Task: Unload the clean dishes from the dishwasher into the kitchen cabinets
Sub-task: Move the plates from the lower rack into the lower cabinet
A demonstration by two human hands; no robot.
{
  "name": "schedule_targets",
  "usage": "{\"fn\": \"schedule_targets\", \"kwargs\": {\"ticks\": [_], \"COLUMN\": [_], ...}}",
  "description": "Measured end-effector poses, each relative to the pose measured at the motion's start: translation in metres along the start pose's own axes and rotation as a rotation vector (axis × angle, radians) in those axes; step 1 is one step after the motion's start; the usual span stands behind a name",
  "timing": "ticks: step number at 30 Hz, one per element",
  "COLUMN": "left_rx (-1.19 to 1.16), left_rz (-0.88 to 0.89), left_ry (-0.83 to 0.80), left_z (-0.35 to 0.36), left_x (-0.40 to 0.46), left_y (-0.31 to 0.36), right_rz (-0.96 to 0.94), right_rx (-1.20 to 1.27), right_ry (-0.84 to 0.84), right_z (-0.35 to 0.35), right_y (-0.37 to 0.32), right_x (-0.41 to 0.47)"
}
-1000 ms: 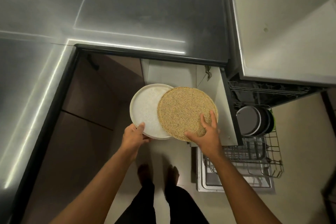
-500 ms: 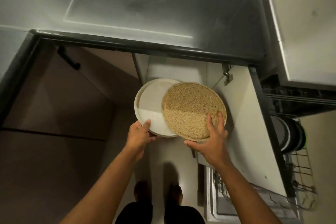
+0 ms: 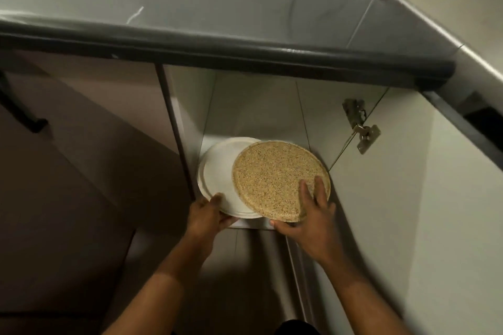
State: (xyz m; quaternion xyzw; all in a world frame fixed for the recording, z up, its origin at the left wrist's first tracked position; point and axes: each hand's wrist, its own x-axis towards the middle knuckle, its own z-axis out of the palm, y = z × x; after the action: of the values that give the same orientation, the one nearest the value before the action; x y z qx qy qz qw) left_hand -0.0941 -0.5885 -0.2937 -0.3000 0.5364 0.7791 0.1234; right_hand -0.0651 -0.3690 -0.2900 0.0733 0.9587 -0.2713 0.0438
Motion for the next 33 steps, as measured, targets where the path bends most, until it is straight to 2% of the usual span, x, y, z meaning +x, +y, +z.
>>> {"fn": "schedule_targets", "kwargs": {"ticks": [9,13,15,18,19,21,22,24,25,28,31,33], "left_rx": [-0.134,-0.058,0.133,0.778,0.868,1.035,1.196,1.498,1.551,1.698,1.771,1.654], "left_rz": [0.11,0.308,0.481,0.902,1.071,1.308,1.325,1.163,1.085,1.017,0.949,0.846], "left_ry": [-0.062,-0.044,0.026,0.382,0.41,0.253,0.197,0.126,0.133,0.133,0.103,0.08], "left_z": [0.008,0.003,-0.001,-0.006,-0.002,0.006,0.013,0.022,0.022,0.029,0.039,0.046], "left_x": [0.082,0.105,0.108,0.113,0.111,0.11,0.115,0.124,0.136,0.157,0.184,0.195], "left_y": [-0.03,-0.041,-0.053,-0.076,-0.076,-0.073,-0.067,-0.048,-0.04,-0.011,0.008,0.017], "right_rz": [-0.032,-0.036,-0.034,-0.052,-0.051,-0.053,-0.06,-0.068,-0.08,-0.103,-0.124,-0.133], "right_rx": [-0.178,-0.261,-0.306,-0.375,-0.394,-0.439,-0.46,-0.486,-0.482,-0.448,-0.425,-0.43], "right_ry": [0.151,0.225,0.234,0.234,0.236,0.22,0.215,0.202,0.192,0.177,0.24,0.271], "right_z": [0.065,0.075,0.074,0.072,0.068,0.064,0.062,0.056,0.055,0.053,0.052,0.053], "right_y": [0.031,0.038,0.038,0.035,0.032,0.027,0.024,0.022,0.021,0.022,0.022,0.02], "right_x": [0.084,0.105,0.11,0.115,0.119,0.124,0.131,0.142,0.151,0.173,0.198,0.206]}}
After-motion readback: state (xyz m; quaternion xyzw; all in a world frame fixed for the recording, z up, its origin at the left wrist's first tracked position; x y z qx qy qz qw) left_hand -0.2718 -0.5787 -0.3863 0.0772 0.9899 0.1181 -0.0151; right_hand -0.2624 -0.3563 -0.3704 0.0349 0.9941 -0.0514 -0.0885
